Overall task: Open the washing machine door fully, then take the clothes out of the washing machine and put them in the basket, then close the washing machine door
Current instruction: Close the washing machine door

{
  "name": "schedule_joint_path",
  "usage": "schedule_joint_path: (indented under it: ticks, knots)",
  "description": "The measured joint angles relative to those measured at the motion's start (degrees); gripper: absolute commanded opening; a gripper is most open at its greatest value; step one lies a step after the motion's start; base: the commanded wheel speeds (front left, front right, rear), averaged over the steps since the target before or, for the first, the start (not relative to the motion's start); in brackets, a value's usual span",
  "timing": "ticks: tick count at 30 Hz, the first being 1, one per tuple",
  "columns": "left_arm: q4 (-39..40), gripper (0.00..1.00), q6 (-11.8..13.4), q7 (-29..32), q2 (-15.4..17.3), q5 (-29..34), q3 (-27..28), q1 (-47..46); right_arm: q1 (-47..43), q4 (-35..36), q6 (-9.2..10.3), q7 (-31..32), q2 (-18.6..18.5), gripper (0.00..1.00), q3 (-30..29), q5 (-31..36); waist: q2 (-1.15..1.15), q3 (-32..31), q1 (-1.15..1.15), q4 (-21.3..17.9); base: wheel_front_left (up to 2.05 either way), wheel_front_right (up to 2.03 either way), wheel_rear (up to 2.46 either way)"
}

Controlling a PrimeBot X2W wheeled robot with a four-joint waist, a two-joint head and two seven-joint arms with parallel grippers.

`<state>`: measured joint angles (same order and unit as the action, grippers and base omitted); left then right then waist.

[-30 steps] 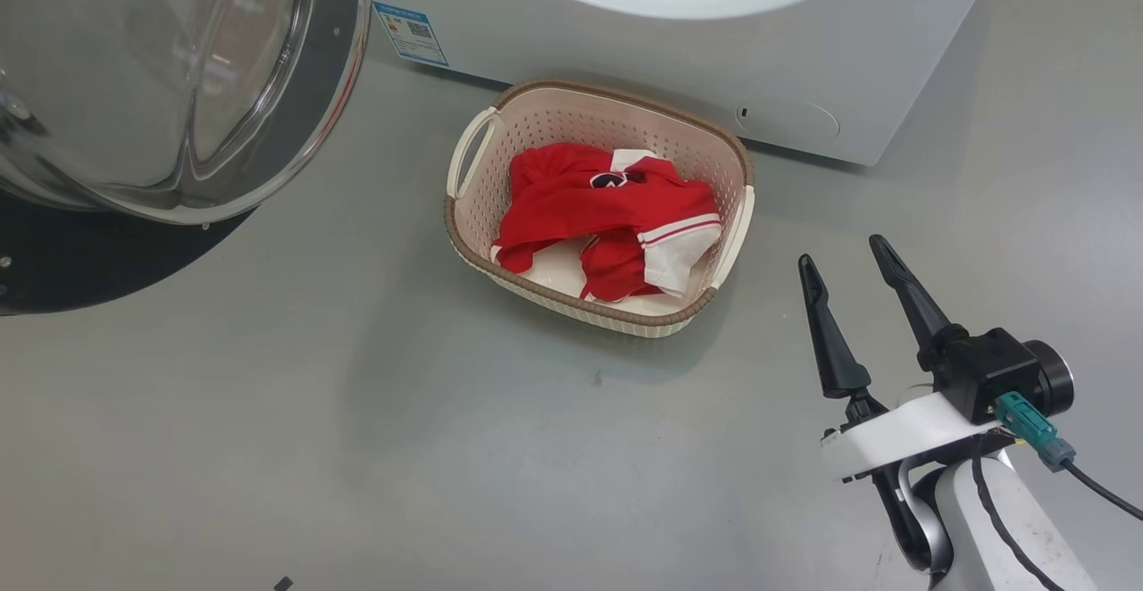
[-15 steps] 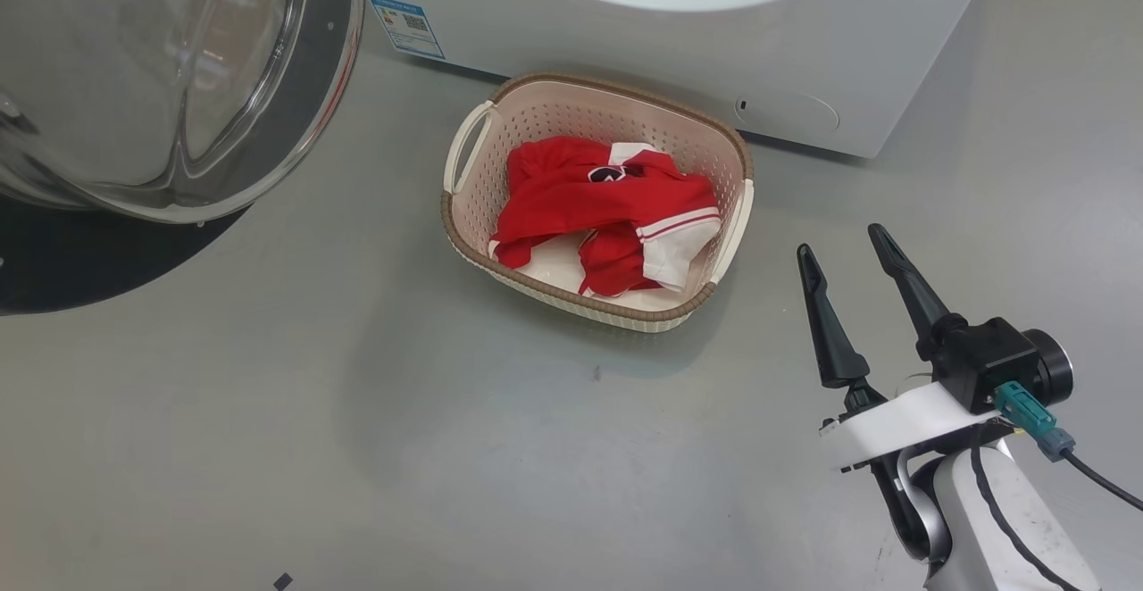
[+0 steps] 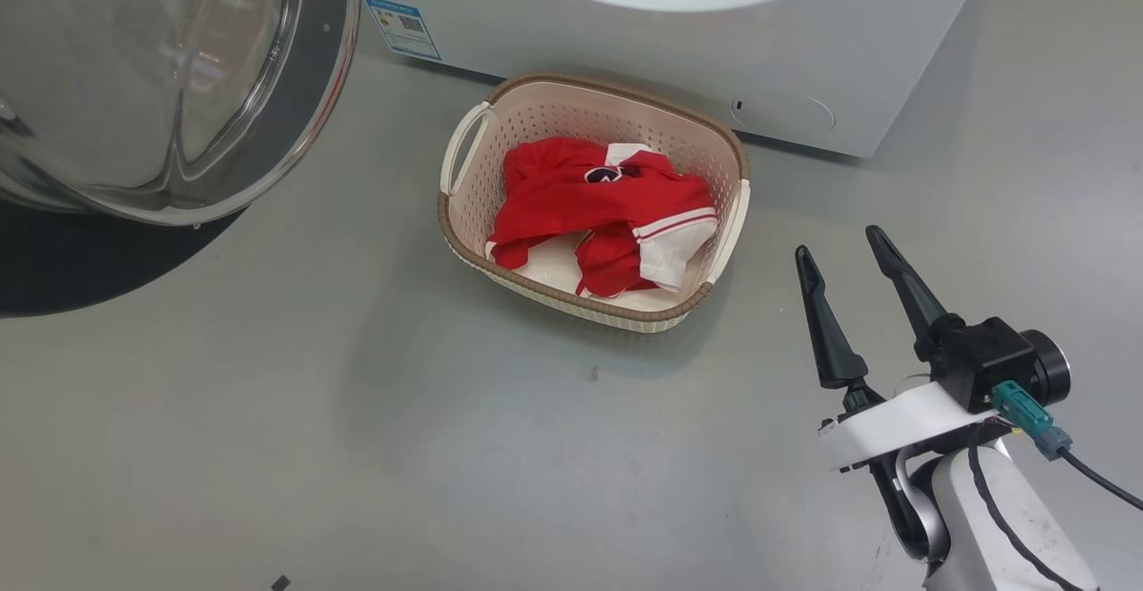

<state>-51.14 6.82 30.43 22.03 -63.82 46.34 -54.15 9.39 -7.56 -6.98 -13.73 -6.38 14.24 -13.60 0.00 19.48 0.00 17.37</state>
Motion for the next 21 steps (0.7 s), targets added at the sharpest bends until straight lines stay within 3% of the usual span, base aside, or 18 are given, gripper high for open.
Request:
schedule_joint_path:
  ticks: [21]
  knots:
    - [-3.8, 0.00, 0.0, 3.7, 0.7, -1.7, 0.9, -1.8, 0.7, -0.9, 0.00, -0.2, 0.1, 1.00, 0.0, -0.3, 0.00, -0.6, 0.00, -0.4, 0.00, 0.00, 0.00]
